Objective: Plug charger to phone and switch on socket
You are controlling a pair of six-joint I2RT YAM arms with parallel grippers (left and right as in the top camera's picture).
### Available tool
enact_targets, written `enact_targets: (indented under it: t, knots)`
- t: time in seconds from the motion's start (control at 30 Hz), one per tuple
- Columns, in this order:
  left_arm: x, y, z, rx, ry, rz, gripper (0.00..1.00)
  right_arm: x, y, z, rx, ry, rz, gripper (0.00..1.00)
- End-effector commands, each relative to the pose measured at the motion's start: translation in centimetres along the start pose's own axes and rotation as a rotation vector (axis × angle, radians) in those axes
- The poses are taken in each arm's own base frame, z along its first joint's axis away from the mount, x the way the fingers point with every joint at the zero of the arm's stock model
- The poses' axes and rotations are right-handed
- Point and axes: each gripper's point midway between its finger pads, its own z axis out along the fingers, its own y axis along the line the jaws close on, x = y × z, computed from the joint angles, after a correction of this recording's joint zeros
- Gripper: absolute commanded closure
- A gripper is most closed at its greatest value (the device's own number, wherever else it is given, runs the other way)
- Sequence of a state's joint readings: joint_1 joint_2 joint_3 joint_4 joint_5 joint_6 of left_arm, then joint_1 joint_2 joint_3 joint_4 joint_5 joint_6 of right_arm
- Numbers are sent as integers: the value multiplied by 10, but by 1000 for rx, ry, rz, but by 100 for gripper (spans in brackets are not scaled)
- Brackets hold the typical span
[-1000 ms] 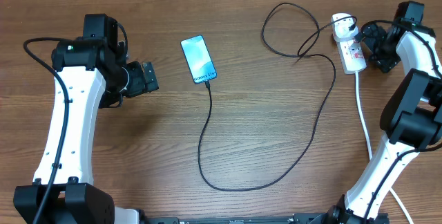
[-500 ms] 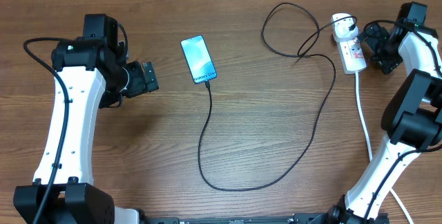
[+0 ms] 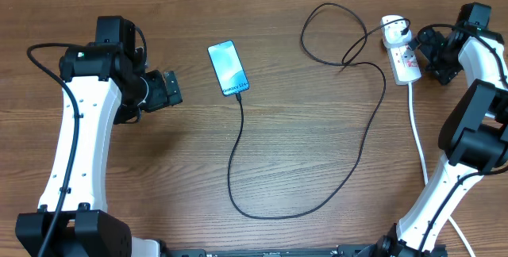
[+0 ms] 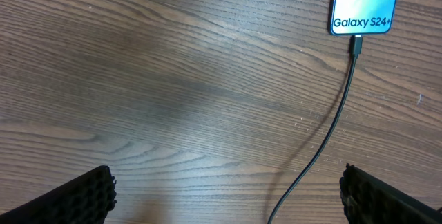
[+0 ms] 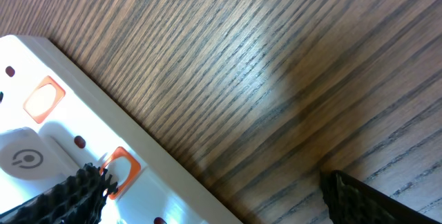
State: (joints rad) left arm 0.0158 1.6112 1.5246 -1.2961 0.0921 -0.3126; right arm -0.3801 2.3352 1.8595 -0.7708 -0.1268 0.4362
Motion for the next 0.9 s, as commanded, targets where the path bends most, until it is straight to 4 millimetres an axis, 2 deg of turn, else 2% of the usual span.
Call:
enact_targets:
  t: [0.0, 0.87]
  knots:
    - [1, 4, 2, -9, 3, -16, 0, 6, 2, 2, -20, 24, -16, 0]
    - [1, 4, 2, -9, 3, -16, 0, 4, -5, 7, 12, 10, -15, 0]
